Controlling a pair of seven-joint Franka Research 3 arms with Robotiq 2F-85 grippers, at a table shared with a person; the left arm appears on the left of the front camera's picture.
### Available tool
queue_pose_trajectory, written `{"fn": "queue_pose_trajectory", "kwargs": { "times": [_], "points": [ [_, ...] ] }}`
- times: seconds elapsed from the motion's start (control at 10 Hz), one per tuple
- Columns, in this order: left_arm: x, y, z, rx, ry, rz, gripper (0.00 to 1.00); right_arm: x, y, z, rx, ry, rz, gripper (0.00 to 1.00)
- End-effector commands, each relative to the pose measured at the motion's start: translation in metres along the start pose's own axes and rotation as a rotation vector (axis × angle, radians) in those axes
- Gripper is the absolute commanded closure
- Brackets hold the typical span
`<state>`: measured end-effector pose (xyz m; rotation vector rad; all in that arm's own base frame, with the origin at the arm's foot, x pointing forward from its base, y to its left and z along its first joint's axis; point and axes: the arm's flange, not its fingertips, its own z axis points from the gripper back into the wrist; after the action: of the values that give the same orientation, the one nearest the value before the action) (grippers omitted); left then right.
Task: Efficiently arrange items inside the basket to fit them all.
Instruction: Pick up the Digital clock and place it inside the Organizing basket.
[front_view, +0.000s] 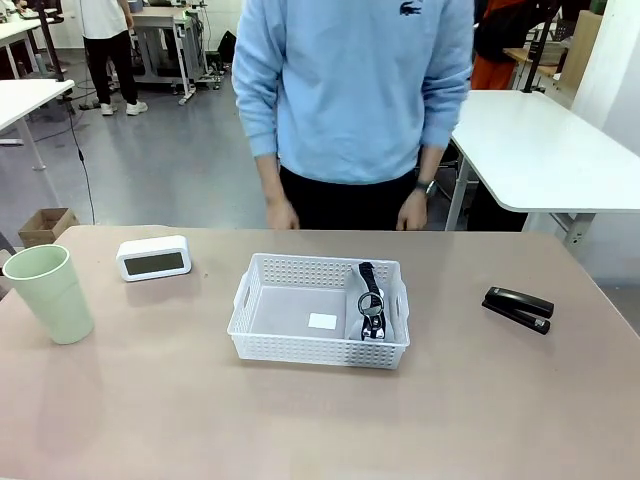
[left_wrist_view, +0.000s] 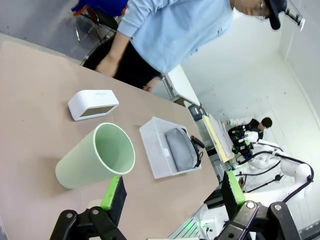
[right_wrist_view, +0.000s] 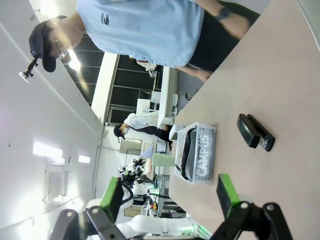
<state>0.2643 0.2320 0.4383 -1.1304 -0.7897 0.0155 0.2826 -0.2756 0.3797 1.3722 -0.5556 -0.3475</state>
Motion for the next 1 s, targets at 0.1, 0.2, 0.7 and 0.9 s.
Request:
{"fn": "queue_pose_trajectory", "kwargs": {
  "times": [0.1,0.2,0.7,0.9],
  "points": [
    [0.070,-0.055,-0.045,0.165,0.263,-0.259,0.00,-0.002,0.003,0.001,-0.003,0.014,-0.014,0.00],
    [0.095,-0.080,-0.075,0.228,0.373,-0.392,0.00,-0.002,0.003,0.001,-0.003,0.014,-0.014,0.00],
    [0.109,-0.126,-0.242,0.678,0.919,-1.112,0.00,-0.002,0.003,0.001,-0.003,0.014,-0.014,0.00],
    [0.091,-0.113,-0.288,0.607,1.128,-1.094,0.00,-0.002,0.003,0.001,-0.003,0.014,-0.014,0.00]
  ]
}}
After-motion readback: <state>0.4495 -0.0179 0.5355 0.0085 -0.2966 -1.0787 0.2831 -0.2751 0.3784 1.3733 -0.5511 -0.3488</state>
